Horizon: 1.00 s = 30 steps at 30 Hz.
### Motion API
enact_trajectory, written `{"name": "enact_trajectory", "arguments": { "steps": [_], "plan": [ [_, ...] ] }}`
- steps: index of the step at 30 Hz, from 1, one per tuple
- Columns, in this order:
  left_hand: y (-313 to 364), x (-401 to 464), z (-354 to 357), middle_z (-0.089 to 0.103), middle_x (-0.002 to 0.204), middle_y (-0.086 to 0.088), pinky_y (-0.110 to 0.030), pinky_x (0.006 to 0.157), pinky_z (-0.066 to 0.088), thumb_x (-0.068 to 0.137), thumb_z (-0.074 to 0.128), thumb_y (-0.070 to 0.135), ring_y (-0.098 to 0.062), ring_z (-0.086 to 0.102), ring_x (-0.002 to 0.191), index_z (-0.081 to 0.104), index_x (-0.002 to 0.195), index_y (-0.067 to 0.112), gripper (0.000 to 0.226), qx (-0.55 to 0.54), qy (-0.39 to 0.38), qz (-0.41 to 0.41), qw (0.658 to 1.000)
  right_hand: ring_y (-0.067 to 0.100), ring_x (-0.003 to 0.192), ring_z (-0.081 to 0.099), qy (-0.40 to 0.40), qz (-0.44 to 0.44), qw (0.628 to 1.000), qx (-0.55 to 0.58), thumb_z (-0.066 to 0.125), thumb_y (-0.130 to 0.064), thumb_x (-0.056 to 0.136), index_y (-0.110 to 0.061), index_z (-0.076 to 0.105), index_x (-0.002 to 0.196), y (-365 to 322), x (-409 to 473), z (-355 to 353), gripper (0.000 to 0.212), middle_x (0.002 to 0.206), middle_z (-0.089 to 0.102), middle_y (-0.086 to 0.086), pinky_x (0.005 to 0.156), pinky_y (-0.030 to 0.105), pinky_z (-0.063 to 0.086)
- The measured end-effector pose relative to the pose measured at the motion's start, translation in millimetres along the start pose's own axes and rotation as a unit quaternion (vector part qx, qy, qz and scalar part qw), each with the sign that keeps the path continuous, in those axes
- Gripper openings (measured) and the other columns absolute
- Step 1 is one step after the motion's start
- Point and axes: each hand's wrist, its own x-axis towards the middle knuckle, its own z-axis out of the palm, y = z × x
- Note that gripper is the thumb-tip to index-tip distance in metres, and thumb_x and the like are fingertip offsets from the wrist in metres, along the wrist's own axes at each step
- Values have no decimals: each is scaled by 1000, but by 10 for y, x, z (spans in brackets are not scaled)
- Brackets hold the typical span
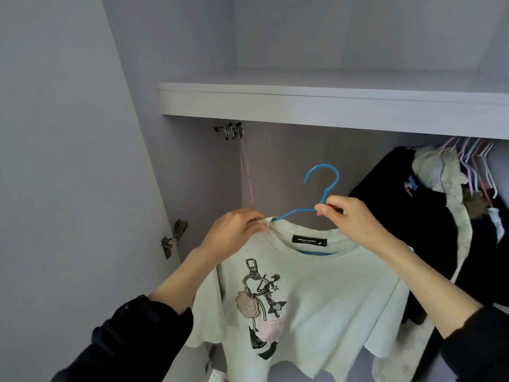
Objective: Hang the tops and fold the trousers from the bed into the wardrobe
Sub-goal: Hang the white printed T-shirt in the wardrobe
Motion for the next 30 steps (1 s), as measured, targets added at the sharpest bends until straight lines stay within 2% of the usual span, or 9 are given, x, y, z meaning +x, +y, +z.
{"name": "enact_trajectory", "arguments": {
  "steps": [3, 6, 10, 14, 17, 19, 22, 26, 30],
  "plan": [
    [-44, -50, 59, 52, 86, 17, -26, 69, 34, 94, 53, 31, -11, 54, 85, 66, 104, 19, 20, 31, 32, -15, 999, 4, 53, 42, 7, 23, 999, 44, 63, -24, 88, -4, 65, 76, 84, -19, -38, 24, 59, 50, 5, 63, 27, 35],
    [-58, -60, 165, 60, 95, 7, -30, 67, 35, 97, 46, 24, -21, 57, 89, 62, 102, 14, 19, 41, 62, -38, 997, 7, 62, 47, -29, 27, 999, 15, 65, -19, 87, -1, 68, 78, 211, -21, -57, 20, 68, 57, 12, 69, 28, 37],
    [-84, -65, 264, 61, 100, -2, -38, 73, 44, 99, 42, 21, -30, 58, 90, 59, 103, 10, 21, 44, 23, -29, 998, 8, 66, 51, -57, 61, 996, 11, 62, -13, 89, -18, 67, 74, 341, -100, -75, 17, 67, 59, -7, 66, 19, 39],
    [-105, -9, 367, 58, 107, -2, -38, 83, 45, 99, 42, 16, -26, 55, 100, 62, 115, 12, 25, 52, -27, -10, 998, 8, 66, 48, -30, 87, 994, 52, 60, -13, 90, -20, 66, 72, 502, -195, -20, 20, 63, 60, -18, 69, 26, 40],
    [-42, 56, 420, 58, 119, -5, -46, 90, 44, 95, 43, 4, -30, 51, 109, 57, 125, 14, 35, 93, 4, 34, 995, 3, 64, 50, 13, 127, 985, 112, 59, -10, 90, -11, 69, 81, 559, -224, -60, 13, 70, 61, -8, 63, 10, 38],
    [74, 145, 416, 57, 121, -11, -51, 86, 47, 87, 43, -2, -35, 52, 106, 51, 128, 15, 45, 114, 51, 82, 989, 4, 50, 35, 11, 201, 965, 167, 55, -12, 93, -9, 66, 83, 629, -200, -146, 15, 61, 44, -6, 45, 10, 29],
    [328, 321, 335, 49, 128, -17, -53, 91, 45, 77, 44, -7, -38, 46, 117, 38, 130, 15, 58, 152, 115, 146, 971, 9, 49, 26, -37, 301, 916, 262, 47, -4, 94, -1, 63, 95, 744, -112, -264, 16, 63, 34, -1, 44, 19, 19],
    [693, 591, 196, 24, 147, -18, -55, 112, 20, 70, 51, -15, -40, 16, 138, 29, 141, 10, 79, 228, 206, 229, 923, 13, 57, 36, -29, 325, 854, 405, 30, 9, 88, 1, 59, 96, 852, -37, -356, 31, 71, 39, 4, 41, 17, 32],
    [959, 898, 148, 11, 152, -11, -62, 110, 8, 68, 52, -11, -41, 7, 139, 18, 146, 16, 89, 301, 258, 242, 886, 17, 65, 46, 8, 298, 812, 502, 23, 15, 88, 1, 53, 116, 996, 41, -511, 43, 78, 44, 5, 44, 19, 46]
  ]
}}
